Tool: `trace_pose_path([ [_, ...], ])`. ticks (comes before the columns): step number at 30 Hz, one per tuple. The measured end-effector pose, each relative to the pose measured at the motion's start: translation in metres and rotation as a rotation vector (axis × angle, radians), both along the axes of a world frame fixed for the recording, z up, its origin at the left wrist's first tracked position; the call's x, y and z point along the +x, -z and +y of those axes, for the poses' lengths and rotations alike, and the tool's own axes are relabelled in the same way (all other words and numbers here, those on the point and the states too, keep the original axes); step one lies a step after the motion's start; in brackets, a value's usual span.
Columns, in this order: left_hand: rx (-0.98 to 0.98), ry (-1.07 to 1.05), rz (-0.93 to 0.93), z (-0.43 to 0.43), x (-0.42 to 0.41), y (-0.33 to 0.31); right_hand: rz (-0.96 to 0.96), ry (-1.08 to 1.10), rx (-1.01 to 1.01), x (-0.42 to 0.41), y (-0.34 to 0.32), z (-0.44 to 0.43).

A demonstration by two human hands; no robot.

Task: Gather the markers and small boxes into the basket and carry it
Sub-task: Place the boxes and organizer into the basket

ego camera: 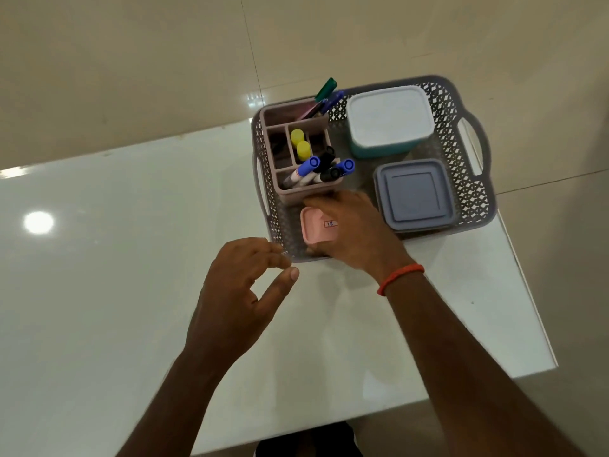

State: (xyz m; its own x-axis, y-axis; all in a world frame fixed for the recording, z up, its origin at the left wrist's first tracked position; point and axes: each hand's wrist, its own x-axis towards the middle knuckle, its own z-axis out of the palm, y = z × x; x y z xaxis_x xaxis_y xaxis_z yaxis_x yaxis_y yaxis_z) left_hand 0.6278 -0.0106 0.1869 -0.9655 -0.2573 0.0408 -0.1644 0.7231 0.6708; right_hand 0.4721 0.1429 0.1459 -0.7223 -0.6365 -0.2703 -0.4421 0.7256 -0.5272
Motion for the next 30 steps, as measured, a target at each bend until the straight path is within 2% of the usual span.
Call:
trace_pose_path([
  [7, -0.054, 0.098, -0.002, -0.003, -0.002, -0.007, 0.173, 0.100, -0.054, 0.016, -0.024, 0.017],
  [15, -0.103, 0.210, 0.019, -0.005, -0.029, -0.040, 0.197, 0.042, -0.059, 0.035, -0.080, 0.015],
  [19, -0.109, 0.233, 0.029, -0.004, -0.032, -0.088, 0.182, 0.129, -0.044, 0.046, -0.130, 0.019],
  [24, -0.186, 0.265, -0.241, -0.004, -0.015, -0.159, 0.150, 0.168, 0.052, 0.073, -0.205, 0.025],
  [30, -0.237, 0.254, -0.330, -0.010, 0.024, -0.252, 0.136, 0.197, 0.123, 0.109, -0.304, 0.049],
])
